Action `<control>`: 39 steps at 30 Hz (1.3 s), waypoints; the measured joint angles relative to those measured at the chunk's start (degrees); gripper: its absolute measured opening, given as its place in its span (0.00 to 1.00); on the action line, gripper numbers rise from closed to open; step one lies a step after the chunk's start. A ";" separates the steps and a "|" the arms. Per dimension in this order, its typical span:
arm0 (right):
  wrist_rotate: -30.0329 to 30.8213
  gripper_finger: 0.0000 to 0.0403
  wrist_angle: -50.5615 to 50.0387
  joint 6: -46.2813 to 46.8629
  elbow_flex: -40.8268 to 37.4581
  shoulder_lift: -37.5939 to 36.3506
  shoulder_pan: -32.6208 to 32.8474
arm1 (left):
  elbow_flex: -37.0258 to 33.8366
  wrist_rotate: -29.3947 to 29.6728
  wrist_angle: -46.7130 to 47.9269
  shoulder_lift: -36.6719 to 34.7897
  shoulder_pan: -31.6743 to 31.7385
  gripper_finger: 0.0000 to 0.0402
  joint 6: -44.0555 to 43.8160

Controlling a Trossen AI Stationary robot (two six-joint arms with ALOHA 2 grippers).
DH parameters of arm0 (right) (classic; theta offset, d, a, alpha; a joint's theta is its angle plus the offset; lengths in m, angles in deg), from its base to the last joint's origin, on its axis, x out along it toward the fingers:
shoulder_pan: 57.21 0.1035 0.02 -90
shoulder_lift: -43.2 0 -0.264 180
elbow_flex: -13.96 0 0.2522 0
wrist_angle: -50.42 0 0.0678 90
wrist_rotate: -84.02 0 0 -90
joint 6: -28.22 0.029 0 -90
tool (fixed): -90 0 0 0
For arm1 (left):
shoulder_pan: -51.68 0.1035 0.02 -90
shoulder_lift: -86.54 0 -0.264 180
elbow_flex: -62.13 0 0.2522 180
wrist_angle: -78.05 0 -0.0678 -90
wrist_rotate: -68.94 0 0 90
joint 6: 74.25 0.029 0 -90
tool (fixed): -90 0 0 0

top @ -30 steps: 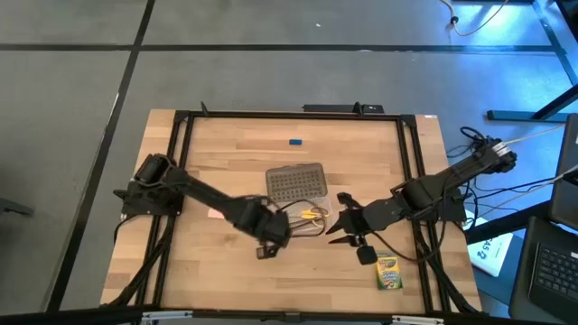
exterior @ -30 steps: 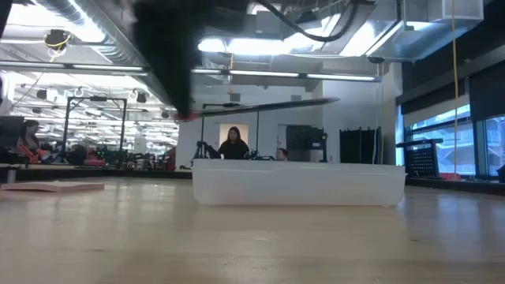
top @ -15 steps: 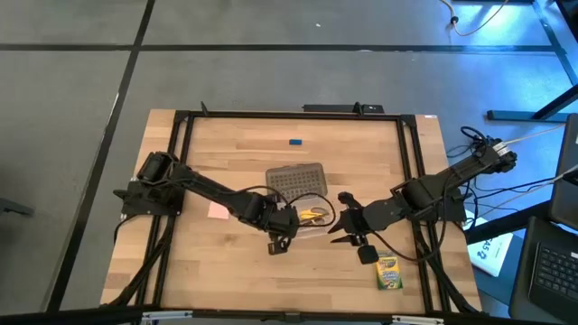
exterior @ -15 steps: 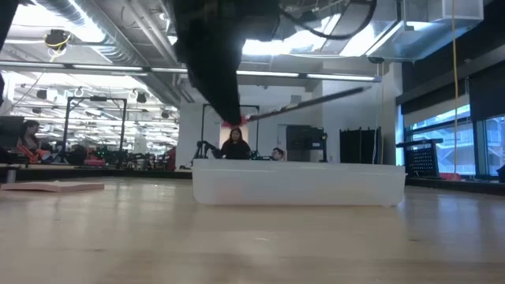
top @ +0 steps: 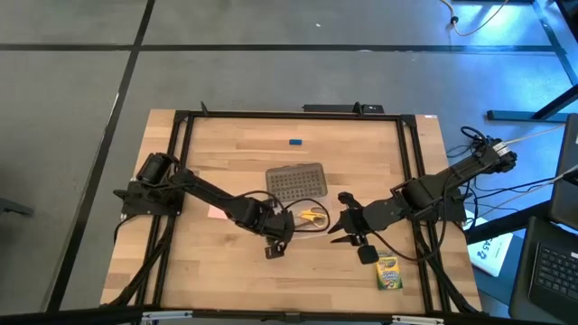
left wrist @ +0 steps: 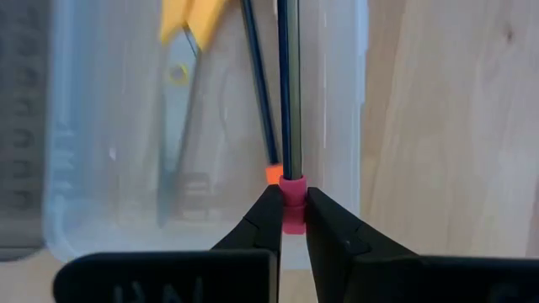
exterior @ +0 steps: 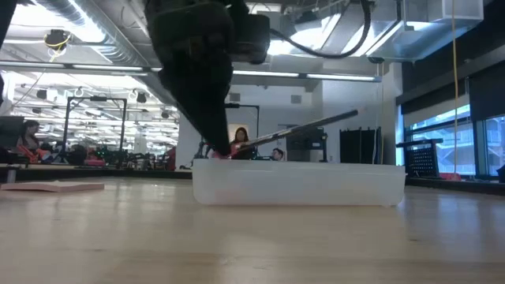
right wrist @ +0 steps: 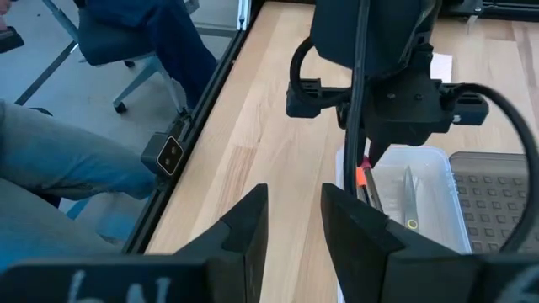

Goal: Pack school essentials
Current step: Put the black pencil into the black supply box

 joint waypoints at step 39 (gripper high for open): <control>0.03 0.28 -0.01 -0.07 0.00 0.00 0.01 | -0.90 -5.04 4.78 0.00 -0.22 0.15 3.08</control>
